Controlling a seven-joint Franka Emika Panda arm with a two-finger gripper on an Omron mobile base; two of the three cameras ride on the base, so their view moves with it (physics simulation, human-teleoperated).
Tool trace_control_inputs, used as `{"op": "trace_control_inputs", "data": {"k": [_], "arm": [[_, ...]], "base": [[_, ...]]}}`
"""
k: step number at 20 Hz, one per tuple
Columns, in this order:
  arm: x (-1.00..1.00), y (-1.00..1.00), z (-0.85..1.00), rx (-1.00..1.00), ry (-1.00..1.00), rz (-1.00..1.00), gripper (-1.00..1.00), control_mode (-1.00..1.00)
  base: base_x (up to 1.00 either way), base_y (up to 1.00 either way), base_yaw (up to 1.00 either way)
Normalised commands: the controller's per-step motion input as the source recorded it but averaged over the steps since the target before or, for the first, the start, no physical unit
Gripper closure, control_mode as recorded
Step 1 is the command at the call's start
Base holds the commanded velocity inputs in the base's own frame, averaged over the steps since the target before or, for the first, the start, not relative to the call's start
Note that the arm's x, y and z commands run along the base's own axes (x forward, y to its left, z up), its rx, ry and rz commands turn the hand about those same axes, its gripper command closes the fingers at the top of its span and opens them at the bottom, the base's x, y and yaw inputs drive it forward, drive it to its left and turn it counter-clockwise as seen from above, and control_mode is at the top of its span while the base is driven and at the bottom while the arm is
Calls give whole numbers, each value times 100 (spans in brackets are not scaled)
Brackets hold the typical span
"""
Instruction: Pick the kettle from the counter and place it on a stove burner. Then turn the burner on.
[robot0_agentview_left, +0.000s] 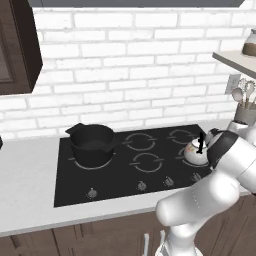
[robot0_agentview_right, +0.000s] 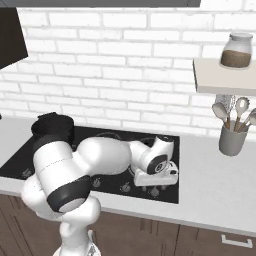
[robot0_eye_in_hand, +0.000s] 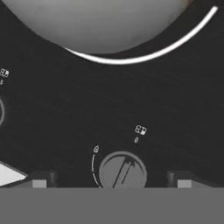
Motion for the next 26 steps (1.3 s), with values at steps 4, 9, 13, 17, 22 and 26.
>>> {"op": "trace_control_inputs", "data": {"k": [4, 9, 13, 17, 22, 26], "arm": [[12, -1, -30, 3, 0, -9, -100, -100], [0, -1, -4, 0, 0, -3, -100, -100], [0, 0, -5, 0, 0, 0, -100, -100], [0, 0, 0, 0, 0, 0, 100, -100], [-7, 0, 0, 0, 0, 0, 100, -100], [-39, -1, 0, 0, 0, 0, 100, -100]], "base": [[0, 0, 0], [0, 0, 0], [0, 0, 0], [0, 0, 0], [0, 0, 0], [0, 0, 0]]}}
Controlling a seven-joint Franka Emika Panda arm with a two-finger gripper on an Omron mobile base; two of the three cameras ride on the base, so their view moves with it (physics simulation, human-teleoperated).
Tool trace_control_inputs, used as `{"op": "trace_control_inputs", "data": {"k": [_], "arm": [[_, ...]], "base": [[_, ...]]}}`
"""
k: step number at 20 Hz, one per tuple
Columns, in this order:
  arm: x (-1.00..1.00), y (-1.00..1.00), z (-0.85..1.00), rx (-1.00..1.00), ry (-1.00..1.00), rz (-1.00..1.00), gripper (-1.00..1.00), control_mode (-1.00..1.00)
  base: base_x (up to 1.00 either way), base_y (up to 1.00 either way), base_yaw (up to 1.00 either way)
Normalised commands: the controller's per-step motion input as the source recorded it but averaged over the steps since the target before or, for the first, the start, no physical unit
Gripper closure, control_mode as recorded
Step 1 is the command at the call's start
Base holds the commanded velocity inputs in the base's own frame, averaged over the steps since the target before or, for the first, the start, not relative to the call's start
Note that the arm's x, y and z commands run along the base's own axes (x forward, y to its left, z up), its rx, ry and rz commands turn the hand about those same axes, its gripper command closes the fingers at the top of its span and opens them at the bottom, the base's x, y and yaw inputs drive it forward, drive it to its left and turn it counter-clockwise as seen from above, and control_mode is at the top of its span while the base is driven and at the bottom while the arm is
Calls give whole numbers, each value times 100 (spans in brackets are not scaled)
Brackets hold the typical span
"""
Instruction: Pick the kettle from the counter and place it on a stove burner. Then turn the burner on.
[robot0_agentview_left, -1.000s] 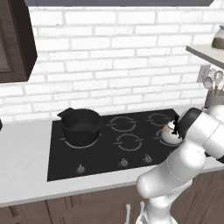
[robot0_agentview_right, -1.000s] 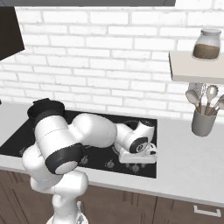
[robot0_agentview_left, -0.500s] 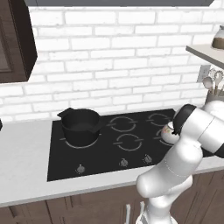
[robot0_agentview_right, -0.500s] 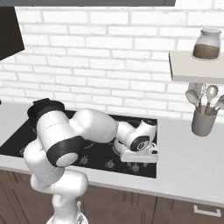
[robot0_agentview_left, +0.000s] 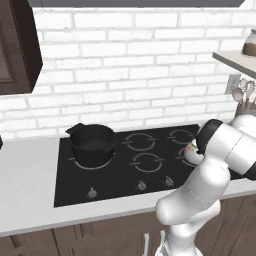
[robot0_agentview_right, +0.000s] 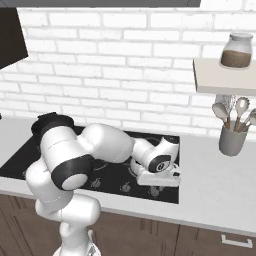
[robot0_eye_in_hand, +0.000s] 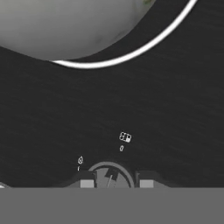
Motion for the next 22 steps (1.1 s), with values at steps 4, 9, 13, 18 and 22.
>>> {"op": "trace_control_inputs", "data": {"k": [4, 9, 13, 18, 22], "arm": [[-55, 0, 0, 0, 0, 2, 100, -100], [-70, 2, 0, -3, 0, 26, 100, -100], [-75, 7, -1, -7, 0, 42, 100, -100], [-77, 1, -1, -9, -7, 51, 100, -100], [-73, 0, -3, -8, -14, 56, 100, -100]], "base": [[0, 0, 0], [0, 0, 0], [0, 0, 0], [0, 0, 0], [0, 0, 0]]}}
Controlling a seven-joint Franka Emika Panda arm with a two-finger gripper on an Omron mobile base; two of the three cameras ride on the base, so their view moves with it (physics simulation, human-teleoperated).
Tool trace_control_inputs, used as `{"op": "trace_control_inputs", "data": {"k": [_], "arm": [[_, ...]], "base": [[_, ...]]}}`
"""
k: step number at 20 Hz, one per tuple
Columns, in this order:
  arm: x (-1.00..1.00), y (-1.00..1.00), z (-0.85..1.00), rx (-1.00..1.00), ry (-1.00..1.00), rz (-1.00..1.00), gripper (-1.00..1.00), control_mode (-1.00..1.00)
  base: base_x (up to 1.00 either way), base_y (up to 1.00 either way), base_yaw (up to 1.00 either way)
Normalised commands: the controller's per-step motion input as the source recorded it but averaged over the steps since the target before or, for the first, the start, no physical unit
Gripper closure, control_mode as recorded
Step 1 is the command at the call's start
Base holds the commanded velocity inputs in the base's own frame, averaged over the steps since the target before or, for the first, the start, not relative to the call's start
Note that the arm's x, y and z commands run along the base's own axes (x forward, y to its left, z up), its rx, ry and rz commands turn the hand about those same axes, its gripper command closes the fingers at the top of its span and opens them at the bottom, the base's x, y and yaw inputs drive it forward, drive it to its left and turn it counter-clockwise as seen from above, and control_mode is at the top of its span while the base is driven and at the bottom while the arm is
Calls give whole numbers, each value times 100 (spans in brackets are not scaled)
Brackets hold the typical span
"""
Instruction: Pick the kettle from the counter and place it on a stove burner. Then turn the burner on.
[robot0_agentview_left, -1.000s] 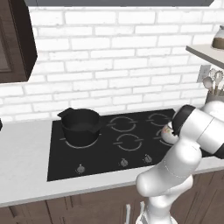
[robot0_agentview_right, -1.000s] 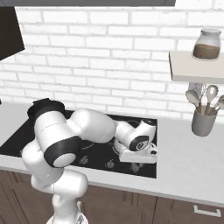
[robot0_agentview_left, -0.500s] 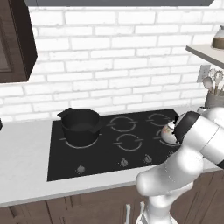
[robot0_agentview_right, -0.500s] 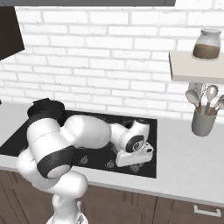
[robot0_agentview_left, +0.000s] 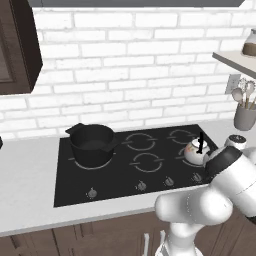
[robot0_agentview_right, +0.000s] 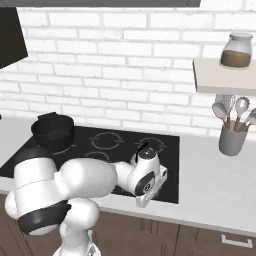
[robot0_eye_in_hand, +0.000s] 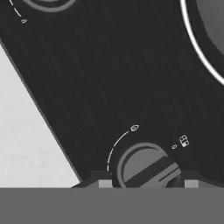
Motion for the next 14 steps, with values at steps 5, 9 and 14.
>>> {"op": "trace_control_inputs", "data": {"k": [5, 9, 14], "arm": [[-53, 0, -13, -9, -19, 60, 100, -100], [-10, 9, -23, -8, -18, 65, 100, -100], [0, 18, -26, -5, -14, 70, 100, -100]], "base": [[0, 0, 0], [0, 0, 0], [0, 0, 0]]}}
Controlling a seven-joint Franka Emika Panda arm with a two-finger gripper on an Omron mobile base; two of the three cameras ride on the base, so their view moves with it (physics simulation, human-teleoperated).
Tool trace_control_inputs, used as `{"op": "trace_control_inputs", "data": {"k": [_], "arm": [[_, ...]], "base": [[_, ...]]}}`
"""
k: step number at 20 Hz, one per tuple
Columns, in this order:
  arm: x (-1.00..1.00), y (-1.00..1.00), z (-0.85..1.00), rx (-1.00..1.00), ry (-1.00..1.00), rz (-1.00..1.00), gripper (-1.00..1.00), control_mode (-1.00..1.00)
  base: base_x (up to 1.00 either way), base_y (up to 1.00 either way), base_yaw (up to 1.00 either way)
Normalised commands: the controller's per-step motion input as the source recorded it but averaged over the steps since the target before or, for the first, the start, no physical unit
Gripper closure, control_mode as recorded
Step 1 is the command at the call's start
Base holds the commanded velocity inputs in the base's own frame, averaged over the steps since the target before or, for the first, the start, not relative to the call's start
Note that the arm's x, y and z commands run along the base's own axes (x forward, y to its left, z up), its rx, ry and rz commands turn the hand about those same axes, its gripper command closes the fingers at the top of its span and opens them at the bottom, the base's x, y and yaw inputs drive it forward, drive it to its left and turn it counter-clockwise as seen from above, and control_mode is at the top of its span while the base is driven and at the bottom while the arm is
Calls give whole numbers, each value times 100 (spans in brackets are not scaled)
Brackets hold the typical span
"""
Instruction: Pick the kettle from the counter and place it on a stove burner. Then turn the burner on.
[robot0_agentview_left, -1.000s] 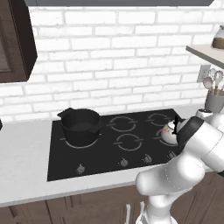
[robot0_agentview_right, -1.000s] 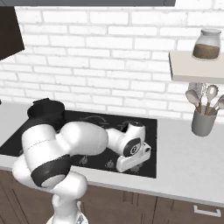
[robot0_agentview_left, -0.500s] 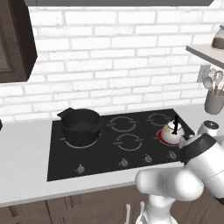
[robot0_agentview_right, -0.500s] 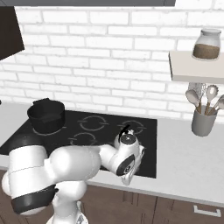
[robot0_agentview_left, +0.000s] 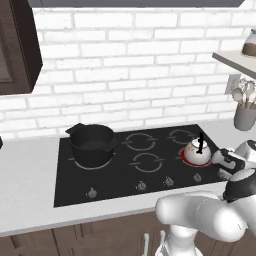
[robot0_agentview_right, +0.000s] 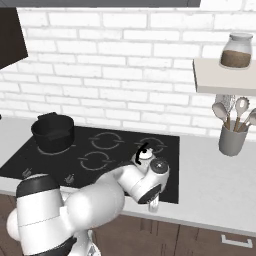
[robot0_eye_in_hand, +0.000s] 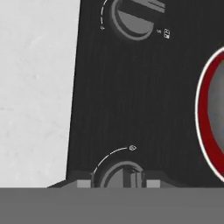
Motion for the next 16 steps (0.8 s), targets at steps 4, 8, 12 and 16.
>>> {"op": "trace_control_inputs", "data": {"k": [4, 8, 12, 16], "arm": [[0, 24, -17, -6, -4, 67, 100, -100], [-25, 6, 0, -3, -9, 34, 100, -100], [0, 0, 0, 0, 0, 0, 100, -100], [0, 0, 0, 0, 0, 0, 100, -100]], "base": [[0, 0, 0], [0, 0, 0], [0, 0, 0], [0, 0, 0]]}}
